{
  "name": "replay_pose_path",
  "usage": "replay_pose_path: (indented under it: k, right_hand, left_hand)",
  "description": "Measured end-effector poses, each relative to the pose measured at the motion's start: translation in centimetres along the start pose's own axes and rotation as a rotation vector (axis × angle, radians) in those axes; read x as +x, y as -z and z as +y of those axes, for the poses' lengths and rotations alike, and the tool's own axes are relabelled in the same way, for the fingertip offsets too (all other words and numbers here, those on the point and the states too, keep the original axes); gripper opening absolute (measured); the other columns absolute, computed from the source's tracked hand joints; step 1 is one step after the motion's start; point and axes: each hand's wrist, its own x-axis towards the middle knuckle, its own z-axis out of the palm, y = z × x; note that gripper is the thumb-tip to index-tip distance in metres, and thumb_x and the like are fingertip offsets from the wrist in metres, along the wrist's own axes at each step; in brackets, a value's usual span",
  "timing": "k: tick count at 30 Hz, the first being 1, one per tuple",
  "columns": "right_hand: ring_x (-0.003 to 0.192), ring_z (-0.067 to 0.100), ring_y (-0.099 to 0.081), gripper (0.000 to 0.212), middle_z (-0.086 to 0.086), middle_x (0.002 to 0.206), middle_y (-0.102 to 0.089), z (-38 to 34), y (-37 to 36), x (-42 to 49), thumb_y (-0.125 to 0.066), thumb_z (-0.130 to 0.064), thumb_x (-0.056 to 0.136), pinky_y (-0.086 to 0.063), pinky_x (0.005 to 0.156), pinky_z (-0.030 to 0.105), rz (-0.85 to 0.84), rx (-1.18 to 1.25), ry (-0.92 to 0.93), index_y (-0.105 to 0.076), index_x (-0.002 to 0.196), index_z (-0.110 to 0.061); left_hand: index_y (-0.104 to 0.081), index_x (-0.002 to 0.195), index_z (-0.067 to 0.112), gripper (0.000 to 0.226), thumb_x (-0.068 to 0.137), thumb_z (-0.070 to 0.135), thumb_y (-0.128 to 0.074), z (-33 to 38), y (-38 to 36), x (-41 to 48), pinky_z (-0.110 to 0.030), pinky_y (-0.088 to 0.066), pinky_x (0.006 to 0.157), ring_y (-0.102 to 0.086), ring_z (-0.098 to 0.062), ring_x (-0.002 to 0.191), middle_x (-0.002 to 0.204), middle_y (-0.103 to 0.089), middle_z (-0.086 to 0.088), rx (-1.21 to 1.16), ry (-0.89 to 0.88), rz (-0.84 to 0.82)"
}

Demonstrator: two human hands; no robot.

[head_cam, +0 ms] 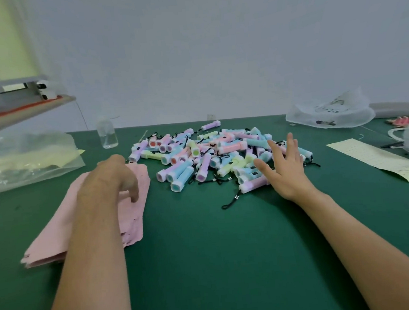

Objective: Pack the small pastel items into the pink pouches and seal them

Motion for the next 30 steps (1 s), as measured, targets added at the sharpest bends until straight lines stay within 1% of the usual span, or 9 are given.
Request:
replay_pose_path:
  k: [5,8,13,17,20,22,24,26,30]
  right_hand:
    - [0.155,0.023,0.026,0.082,0.006,0.169,0.024,-0.2,0.0,0.2,-0.045,-0.064,0.101,0.005,0.126,0.053,0.011,-0.025,-0.055,-0.016,0.165,-0.023]
    - [0.155,0.024,0.026,0.081,0.008,0.169,0.025,-0.1,-0.2,0.0,-0.044,-0.063,0.102,0.004,0.125,0.053,0.016,-0.048,-0.045,-0.015,0.165,-0.022]
    - [0.156,0.031,0.023,0.082,0.013,0.168,0.026,-0.9,0.4,0.1,-0.059,-0.046,0.101,-0.001,0.127,0.057,0.006,-0.12,0.032,-0.014,0.164,-0.019]
    - [0.159,0.026,0.006,0.091,0.001,0.17,0.02,-2.0,1.6,-0.3,-0.074,-0.031,0.094,-0.024,0.124,0.053,0.092,0.104,0.167,-0.017,0.163,-0.022]
    - [0.153,-0.002,-0.015,0.095,-0.015,0.17,0.01,-3.4,2.7,-0.7,-0.082,-0.033,0.084,-0.035,0.112,0.022,0.135,0.172,0.336,-0.025,0.16,-0.026]
    - [0.133,-0.018,-0.026,0.097,-0.021,0.164,-0.007,-4.8,2.7,-1.1,-0.087,-0.032,0.074,-0.039,0.109,0.021,0.02,0.108,0.436,-0.033,0.154,-0.023]
    - [0.118,-0.016,-0.036,0.098,-0.024,0.147,-0.034,-6.2,2.4,-1.6,-0.09,-0.03,0.068,-0.047,0.106,0.029,-0.063,0.147,0.477,-0.036,0.15,-0.026]
    - [0.107,-0.012,-0.056,0.079,-0.032,0.12,-0.057,-7.3,2.4,-1.6,-0.093,-0.028,0.066,-0.051,0.089,0.014,-0.154,0.374,0.444,-0.052,0.133,-0.033]
    - [0.083,0.023,-0.075,0.022,0.008,0.09,-0.077,-8.6,2.4,-1.0,-0.076,-0.03,0.086,-0.059,0.067,0.03,-0.495,0.764,0.249,-0.069,0.099,-0.013]
  left_hand:
    - [-0.051,0.111,0.002,0.021,0.093,-0.007,-0.057,1.9,0.7,-1.3,-0.044,-0.054,0.088,-0.062,-0.037,0.098,0.127,-0.058,-0.026,-0.048,-0.117,0.208]
    - [-0.067,0.123,0.006,0.036,0.091,-0.01,-0.058,3.6,1.3,-1.7,-0.041,-0.053,0.093,-0.064,-0.034,0.104,0.125,-0.066,-0.021,-0.266,-0.304,0.545]
    - [-0.067,0.13,0.013,0.042,0.097,-0.01,-0.057,10.3,0.4,-5.2,-0.023,-0.055,0.103,-0.063,0.002,0.124,0.127,-0.069,0.005,-1.125,-0.835,0.868]
    - [-0.049,0.143,0.011,0.056,0.093,-0.015,-0.052,12.6,-3.2,-5.1,-0.029,-0.051,0.11,-0.054,-0.006,0.139,0.145,-0.059,-0.001,-1.523,-0.816,0.704]
    - [-0.05,0.139,0.018,0.053,0.096,-0.011,-0.055,12.9,-4.9,-3.0,-0.028,-0.057,0.095,-0.07,-0.011,0.119,0.144,-0.062,-0.004,-1.715,-0.651,0.441]
    - [-0.051,0.138,0.018,0.052,0.097,-0.013,-0.055,12.7,-6.2,-1.6,-0.031,-0.057,0.098,-0.068,-0.017,0.124,0.148,-0.06,-0.009,-1.805,-0.489,0.301]
    - [-0.054,0.135,0.02,0.05,0.098,-0.013,-0.056,12.1,-8.0,-0.6,-0.028,-0.056,0.101,-0.064,-0.018,0.129,0.15,-0.058,-0.011,-1.848,-0.348,0.222]
    - [-0.056,0.13,0.024,0.047,0.099,-0.01,-0.057,11.5,-9.7,0.0,-0.023,-0.056,0.098,-0.064,-0.014,0.126,0.147,-0.06,-0.009,-1.806,-0.283,0.24]
    - [-0.06,0.122,0.024,0.04,0.1,-0.01,-0.056,10.7,-11.1,1.0,-0.027,-0.058,0.099,-0.067,-0.02,0.125,0.138,-0.067,-0.007,-1.819,-0.241,0.285]
